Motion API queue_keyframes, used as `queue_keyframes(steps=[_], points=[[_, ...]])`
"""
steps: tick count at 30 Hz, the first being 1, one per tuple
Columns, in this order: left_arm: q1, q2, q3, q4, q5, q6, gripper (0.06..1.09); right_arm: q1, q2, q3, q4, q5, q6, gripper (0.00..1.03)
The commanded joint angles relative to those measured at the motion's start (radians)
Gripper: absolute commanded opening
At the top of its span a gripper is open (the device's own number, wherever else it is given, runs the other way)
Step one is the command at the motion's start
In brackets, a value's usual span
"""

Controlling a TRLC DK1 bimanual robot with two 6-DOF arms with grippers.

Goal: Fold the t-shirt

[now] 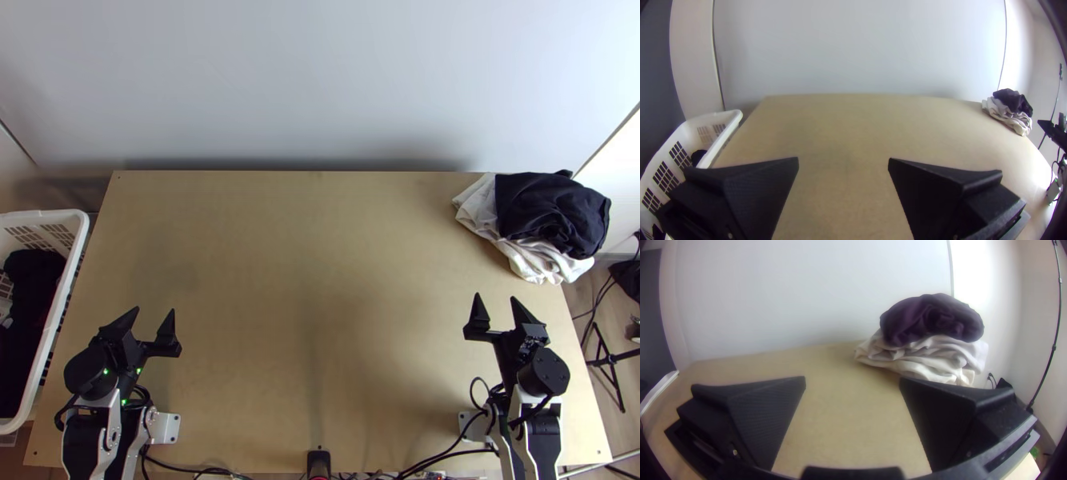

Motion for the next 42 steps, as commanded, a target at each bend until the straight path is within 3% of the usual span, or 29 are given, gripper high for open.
queue_keyframes(steps=[1, 38, 42], points=[[0.0, 0.0, 0.0, 0.0, 0.0, 0.0, 1.04, 0.0, 0.0, -0.001, 0.0, -0.001, 0.0, 0.98], [0.0, 0.0, 0.0, 0.0, 0.003, -0.003, 1.04, 0.0, 0.0, 0.0, 0.0, -0.001, 0.0, 0.98], [-0.044, 0.0, 0.003, -0.014, 0.006, -0.027, 1.04, 0.058, -0.001, 0.0, 0.005, -0.001, -0.001, 0.98]])
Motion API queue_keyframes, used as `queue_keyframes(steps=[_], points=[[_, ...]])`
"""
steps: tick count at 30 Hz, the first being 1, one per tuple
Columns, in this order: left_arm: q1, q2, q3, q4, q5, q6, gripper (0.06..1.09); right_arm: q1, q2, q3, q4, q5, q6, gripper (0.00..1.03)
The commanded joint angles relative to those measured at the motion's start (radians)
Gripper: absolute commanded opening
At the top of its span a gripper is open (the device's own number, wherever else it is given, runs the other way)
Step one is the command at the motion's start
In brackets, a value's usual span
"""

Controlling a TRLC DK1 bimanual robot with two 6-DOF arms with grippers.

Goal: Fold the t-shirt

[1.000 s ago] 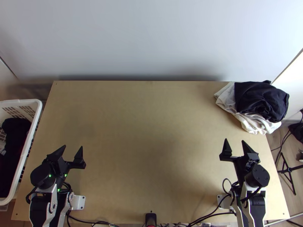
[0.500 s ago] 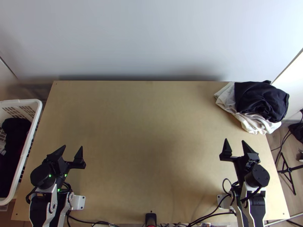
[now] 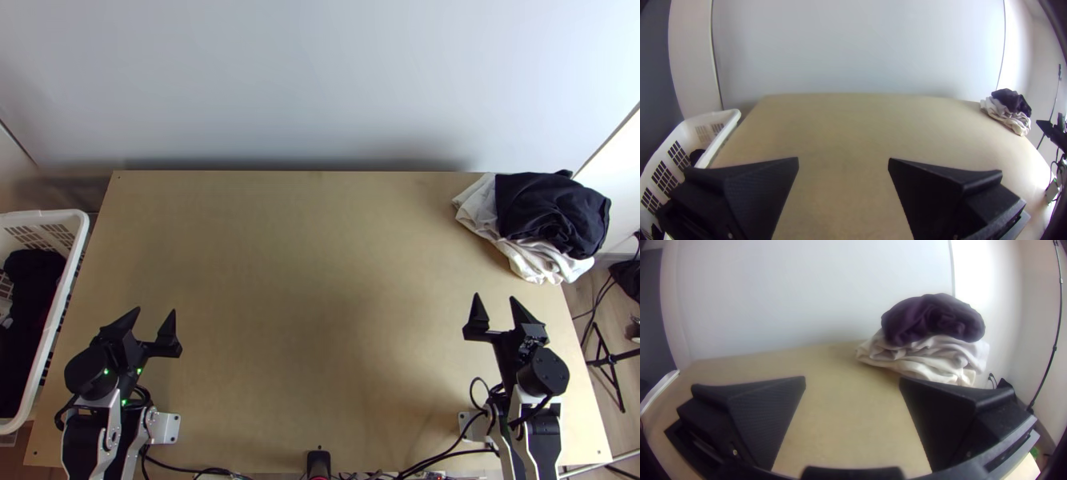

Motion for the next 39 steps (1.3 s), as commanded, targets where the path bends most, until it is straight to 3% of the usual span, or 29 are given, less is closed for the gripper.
queue_keyframes(steps=[1, 6, 10, 13, 15, 18, 20, 24, 30, 33, 39], points=[[-0.041, 0.0, 0.003, -0.01, 0.004, -0.024, 1.04, 0.048, -0.001, 0.0, 0.01, 0.0, 0.0, 0.98], [-0.033, 0.0, 0.005, -0.012, -0.001, -0.033, 1.04, 0.051, -0.003, 0.002, 0.04, 0.004, 0.02, 0.98], [-0.04, 0.002, 0.005, -0.012, -0.002, -0.019, 1.04, 0.042, -0.003, 0.017, 0.119, 0.079, -0.003, 0.98], [-0.05, 0.005, 0.003, -0.009, -0.002, -0.013, 1.04, 0.057, -0.004, 0.057, 0.152, 0.102, -0.112, 0.98], [-0.05, 0.006, 0.009, -0.009, -0.001, -0.016, 1.04, 0.06, -0.004, 0.06, 0.297, 0.204, -0.228, 0.98], [-0.004, 0.045, 0.058, 0.007, -0.001, -0.041, 1.04, 0.094, -0.004, 0.054, 0.473, 0.214, -0.436, 0.98], [0.009, 0.131, 0.112, 0.02, -0.001, -0.064, 1.04, 0.098, -0.003, 0.071, 0.501, 0.214, -0.446, 0.98], [0.048, 0.407, 0.27, 0.017, -0.002, -0.1, 1.04, 0.152, 0.065, 0.177, 0.352, 0.239, -0.394, 0.98], [0.171, 0.726, 0.56, -0.035, -0.001, -0.102, 1.04, 0.177, 0.324, 0.47, 0.016, 0.348, -0.195, 0.98], [0.207, 0.842, 0.712, -0.089, -0.001, -0.105, 1.04, 0.177, 0.428, 0.615, -0.145, 0.355, -0.129, 0.98], [0.375, 0.965, 0.879, -0.167, -0.002, -0.232, 1.04, 0.247, 0.605, 0.842, -0.427, 0.355, -0.035, 0.98]])
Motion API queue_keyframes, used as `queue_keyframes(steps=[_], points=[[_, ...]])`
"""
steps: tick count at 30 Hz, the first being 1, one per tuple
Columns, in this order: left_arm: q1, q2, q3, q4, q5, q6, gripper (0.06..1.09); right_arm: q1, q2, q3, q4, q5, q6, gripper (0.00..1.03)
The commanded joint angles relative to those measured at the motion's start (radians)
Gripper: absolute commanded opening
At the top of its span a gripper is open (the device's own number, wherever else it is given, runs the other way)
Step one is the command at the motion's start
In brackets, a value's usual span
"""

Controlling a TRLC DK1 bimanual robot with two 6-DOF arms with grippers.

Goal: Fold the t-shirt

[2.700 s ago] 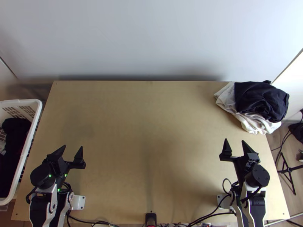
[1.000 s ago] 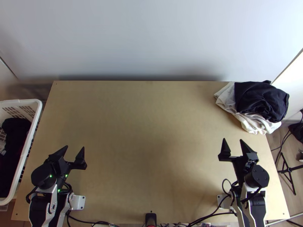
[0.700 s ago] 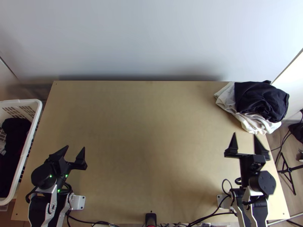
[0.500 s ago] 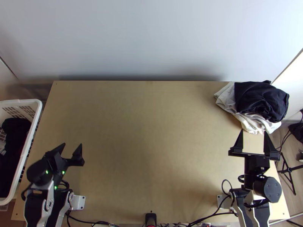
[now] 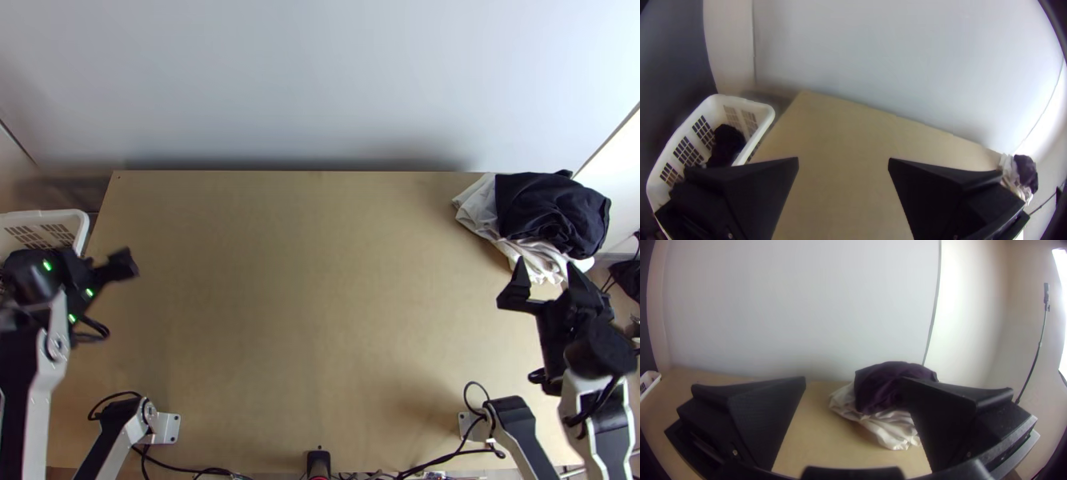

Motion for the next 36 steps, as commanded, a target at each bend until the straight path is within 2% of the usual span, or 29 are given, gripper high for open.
queue_keyframes(steps=[1, 6, 9, 13, 16, 19, 23, 30, 36], points=[[0.183, 0.182, 0.232, -0.086, -0.002, -0.061, 1.04, 0.056, 0.204, 0.272, -0.3, 0.019, 0.128, 0.98], [0.409, 0.287, 0.301, -0.115, 0.007, 0.069, 1.04, 0.017, 0.221, 0.377, -0.329, 0.019, 0.137, 0.98], [0.531, 0.427, 0.354, -0.15, 0.009, 0.177, 1.04, 0.014, 0.231, 0.422, -0.367, 0.019, 0.096, 0.98], [0.68, 0.597, 0.42, -0.129, 0.009, 0.236, 1.04, 0.019, 0.234, 0.417, -0.433, 0.007, 0.082, 0.98], [0.768, 0.692, 0.442, -0.06, 0.009, 0.246, 1.04, 0.005, 0.241, 0.437, -0.489, -0.069, 0.084, 0.98], [0.85, 0.8, 0.466, -0.006, 0.009, 0.259, 1.04, -0.029, 0.271, 0.466, -0.558, -0.237, 0.09, 0.97], [0.95, 0.941, 0.512, 0.016, 0.006, 0.256, 1.04, -0.023, 0.333, 0.48, -0.639, -0.319, 0.085, 0.97], [1.028, 1.142, 0.508, 0.125, -0.007, 0.301, 1.04, -0.015, 0.399, 0.518, -0.633, -0.337, 0.085, 0.97], [1.028, 1.292, 0.505, 0.183, -0.094, 0.315, 1.03, -0.018, 0.42, 0.526, -0.628, -0.337, 0.085, 0.97]])
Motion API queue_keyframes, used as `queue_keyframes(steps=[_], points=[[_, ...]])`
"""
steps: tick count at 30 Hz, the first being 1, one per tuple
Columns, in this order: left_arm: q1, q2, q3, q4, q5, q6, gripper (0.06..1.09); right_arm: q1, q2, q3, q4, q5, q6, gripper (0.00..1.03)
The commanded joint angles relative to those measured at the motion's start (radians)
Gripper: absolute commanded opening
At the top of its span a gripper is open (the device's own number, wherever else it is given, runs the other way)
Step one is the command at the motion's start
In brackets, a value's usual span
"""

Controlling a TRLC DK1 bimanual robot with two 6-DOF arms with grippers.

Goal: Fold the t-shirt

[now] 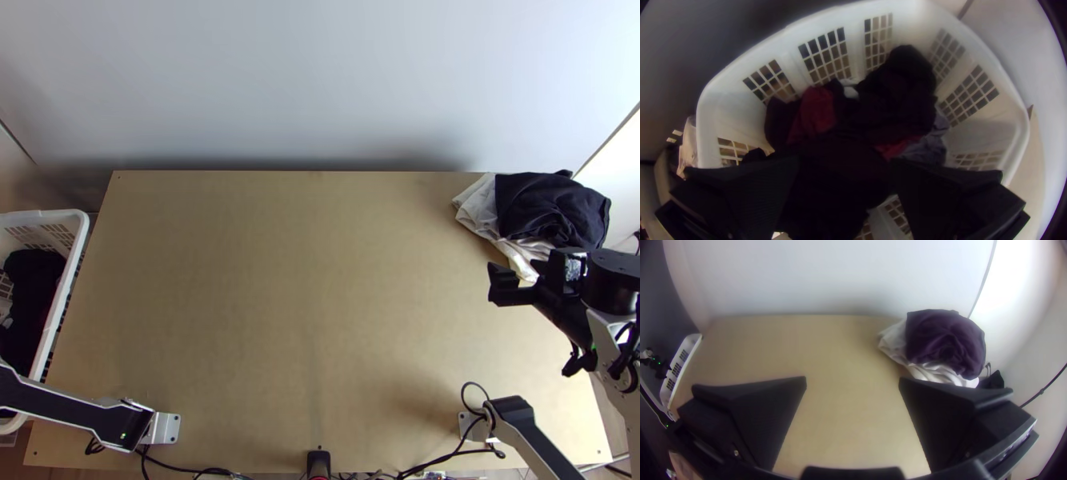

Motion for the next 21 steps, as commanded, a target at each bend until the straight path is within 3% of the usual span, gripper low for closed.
queue_keyframes(steps=[1, 15, 21], points=[[0.032, 0.177, 0.004, 0.068, -0.072, 0.018, 1.03, -0.004, 0.037, 0.017, -0.007, -0.017, 0.0, 0.97], [0.009, 0.358, 0.024, 0.198, -0.137, 0.032, 1.03, -0.021, 0.042, -0.002, -0.024, -0.017, -0.002, 0.97], [0.006, 0.424, 0.047, 0.216, -0.164, 0.032, 0.9, -0.022, 0.048, -0.007, -0.022, -0.017, -0.006, 0.97]])
